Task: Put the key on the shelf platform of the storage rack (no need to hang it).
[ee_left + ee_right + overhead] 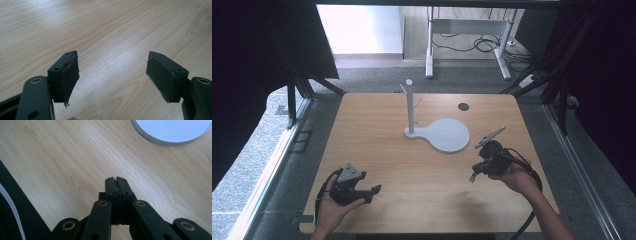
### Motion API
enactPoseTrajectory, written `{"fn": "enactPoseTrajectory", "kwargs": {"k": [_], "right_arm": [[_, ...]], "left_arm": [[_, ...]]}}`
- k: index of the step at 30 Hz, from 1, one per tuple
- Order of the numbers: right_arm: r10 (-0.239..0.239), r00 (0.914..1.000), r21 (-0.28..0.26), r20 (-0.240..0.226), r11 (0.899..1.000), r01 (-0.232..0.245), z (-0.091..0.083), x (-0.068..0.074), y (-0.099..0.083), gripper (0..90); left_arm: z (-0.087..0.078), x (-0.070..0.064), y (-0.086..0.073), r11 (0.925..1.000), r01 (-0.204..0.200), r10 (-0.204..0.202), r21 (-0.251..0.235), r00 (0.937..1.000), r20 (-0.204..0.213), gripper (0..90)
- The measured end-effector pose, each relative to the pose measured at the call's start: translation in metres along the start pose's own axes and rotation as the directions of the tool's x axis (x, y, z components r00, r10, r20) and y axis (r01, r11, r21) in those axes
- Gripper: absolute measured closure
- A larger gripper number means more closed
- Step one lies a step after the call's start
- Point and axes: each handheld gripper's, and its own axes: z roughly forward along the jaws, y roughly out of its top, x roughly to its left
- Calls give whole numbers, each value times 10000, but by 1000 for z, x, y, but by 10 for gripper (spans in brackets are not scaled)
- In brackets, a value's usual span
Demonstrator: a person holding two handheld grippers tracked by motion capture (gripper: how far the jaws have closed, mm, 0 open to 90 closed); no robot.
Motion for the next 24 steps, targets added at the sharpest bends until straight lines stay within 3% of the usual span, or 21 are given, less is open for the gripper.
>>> {"fn": "enactPoseTrajectory", "kwargs": {"k": [24], "right_arm": [[-19,9998,-23,177,10000,19,-2,-13,45,890]], "left_arm": [[0,1,0,10000,39,-39,-31,10000,-6,264]]}}
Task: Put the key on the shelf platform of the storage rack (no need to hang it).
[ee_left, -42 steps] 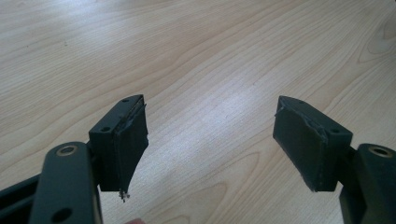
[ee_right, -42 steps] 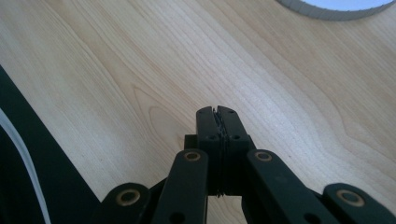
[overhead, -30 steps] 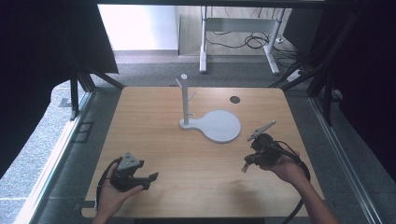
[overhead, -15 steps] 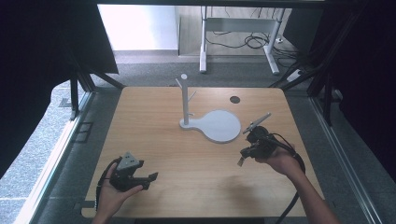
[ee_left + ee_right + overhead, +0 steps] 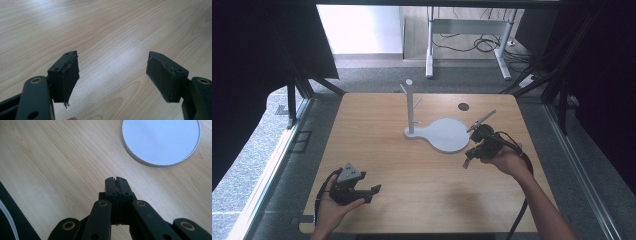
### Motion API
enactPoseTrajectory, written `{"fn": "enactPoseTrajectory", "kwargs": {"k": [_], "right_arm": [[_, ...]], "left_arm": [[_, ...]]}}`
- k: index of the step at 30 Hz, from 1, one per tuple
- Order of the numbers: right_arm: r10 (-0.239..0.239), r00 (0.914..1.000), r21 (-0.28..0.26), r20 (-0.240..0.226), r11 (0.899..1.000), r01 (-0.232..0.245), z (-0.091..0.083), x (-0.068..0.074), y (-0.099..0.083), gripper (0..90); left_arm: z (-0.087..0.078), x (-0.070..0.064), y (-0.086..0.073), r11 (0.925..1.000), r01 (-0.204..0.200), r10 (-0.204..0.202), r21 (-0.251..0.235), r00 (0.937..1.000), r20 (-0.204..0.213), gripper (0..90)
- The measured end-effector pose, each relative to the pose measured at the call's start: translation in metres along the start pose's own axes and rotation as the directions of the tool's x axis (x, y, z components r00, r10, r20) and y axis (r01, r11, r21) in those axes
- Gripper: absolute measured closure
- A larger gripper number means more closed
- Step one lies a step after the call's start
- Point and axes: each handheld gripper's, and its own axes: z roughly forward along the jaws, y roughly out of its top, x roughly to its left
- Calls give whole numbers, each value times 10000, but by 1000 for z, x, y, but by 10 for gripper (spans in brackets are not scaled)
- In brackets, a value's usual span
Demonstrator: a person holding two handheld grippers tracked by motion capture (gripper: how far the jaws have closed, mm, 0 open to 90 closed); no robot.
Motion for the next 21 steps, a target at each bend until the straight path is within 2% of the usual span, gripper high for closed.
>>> {"fn": "enactPoseTrajectory", "kwargs": {"k": [21], "right_arm": [[286,9996,250,-19,9993,-286,20,-21,30,890]], "left_arm": [[2,1,-1,10000,-12,12,83,10000,-23,264]]}}
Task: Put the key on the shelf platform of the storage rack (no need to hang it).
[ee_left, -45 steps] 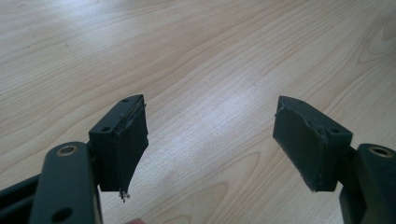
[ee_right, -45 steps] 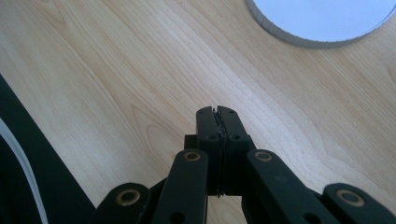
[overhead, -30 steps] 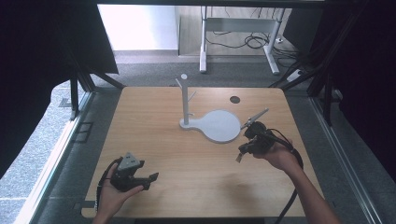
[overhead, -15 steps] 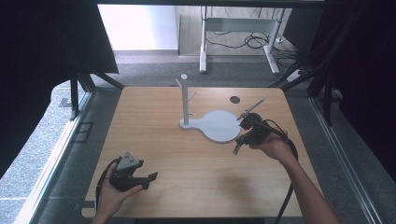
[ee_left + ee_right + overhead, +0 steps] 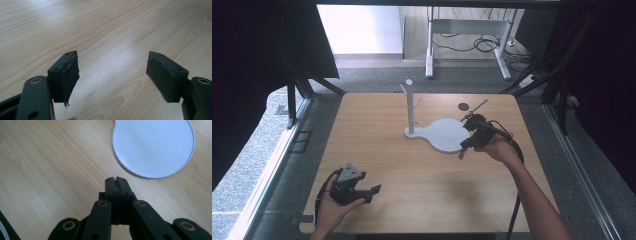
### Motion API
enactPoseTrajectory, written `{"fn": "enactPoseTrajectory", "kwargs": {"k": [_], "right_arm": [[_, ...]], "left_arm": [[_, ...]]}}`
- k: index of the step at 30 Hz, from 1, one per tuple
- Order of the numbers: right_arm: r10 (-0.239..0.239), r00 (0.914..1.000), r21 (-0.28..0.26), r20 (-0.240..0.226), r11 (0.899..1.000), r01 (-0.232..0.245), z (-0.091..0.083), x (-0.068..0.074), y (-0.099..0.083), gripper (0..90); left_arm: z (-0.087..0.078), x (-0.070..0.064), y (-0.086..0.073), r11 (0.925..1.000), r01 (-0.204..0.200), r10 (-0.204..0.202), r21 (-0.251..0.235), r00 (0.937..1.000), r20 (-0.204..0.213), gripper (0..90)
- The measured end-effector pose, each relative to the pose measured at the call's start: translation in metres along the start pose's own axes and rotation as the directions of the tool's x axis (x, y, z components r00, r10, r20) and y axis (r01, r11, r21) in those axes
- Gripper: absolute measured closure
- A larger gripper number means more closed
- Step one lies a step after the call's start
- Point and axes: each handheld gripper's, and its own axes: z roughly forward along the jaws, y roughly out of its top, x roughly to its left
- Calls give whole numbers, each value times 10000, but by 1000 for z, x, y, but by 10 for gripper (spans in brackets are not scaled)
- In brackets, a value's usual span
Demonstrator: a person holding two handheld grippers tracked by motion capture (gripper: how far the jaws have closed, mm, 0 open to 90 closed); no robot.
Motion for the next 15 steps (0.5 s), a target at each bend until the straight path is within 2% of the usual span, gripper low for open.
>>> {"fn": "enactPoseTrajectory", "kwargs": {"k": [15], "right_arm": [[153,9999,283,-65,9995,-152,21,-9,26,890]], "left_arm": [[-1,2,0,10000,-14,14,-18,10000,17,264]]}}
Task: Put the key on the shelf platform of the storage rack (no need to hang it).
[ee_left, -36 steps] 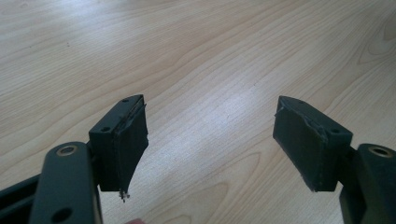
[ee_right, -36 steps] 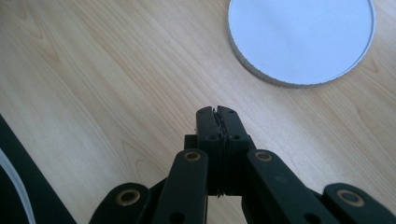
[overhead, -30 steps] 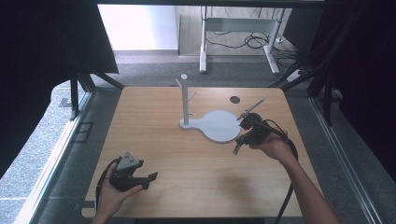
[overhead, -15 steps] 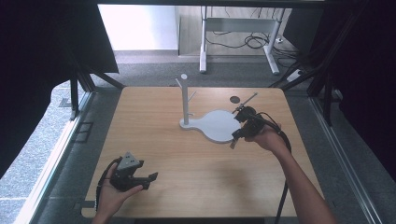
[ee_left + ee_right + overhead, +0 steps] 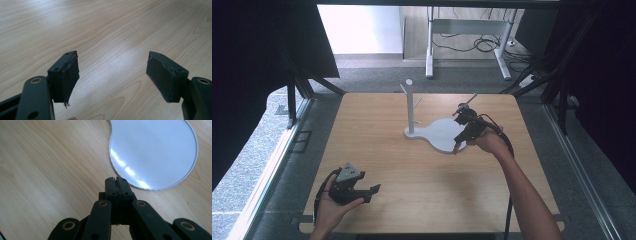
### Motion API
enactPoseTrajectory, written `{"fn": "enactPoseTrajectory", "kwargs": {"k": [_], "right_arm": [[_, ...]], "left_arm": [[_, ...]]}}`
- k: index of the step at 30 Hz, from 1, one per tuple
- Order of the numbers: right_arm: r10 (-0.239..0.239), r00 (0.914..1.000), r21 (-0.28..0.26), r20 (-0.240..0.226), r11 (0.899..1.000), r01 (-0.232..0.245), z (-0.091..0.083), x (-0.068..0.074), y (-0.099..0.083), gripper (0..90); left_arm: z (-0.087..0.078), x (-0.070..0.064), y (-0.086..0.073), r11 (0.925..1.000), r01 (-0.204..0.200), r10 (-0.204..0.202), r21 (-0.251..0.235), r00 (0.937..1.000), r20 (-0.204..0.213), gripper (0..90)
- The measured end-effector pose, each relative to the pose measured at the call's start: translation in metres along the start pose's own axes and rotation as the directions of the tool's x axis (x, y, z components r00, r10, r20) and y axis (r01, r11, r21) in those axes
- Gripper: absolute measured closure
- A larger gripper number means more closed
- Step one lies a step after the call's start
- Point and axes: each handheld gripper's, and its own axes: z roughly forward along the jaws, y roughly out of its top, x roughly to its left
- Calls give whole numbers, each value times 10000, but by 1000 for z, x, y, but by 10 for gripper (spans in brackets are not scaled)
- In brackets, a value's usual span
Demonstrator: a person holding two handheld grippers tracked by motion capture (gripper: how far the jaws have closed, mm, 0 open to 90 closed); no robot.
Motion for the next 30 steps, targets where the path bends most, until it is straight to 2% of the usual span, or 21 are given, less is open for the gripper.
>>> {"fn": "enactPoseTrajectory", "kwargs": {"k": [10,30], "right_arm": [[323,9995,99,24,9994,-323,16,-11,8,890],[640,9979,3,61,9979,-640,33,-22,17,890]], "left_arm": [[-1,1,0,10000,83,-83,-46,10000,1,264],[-1,2,-1,9999,113,-113,-51,9999,-21,264]]}}
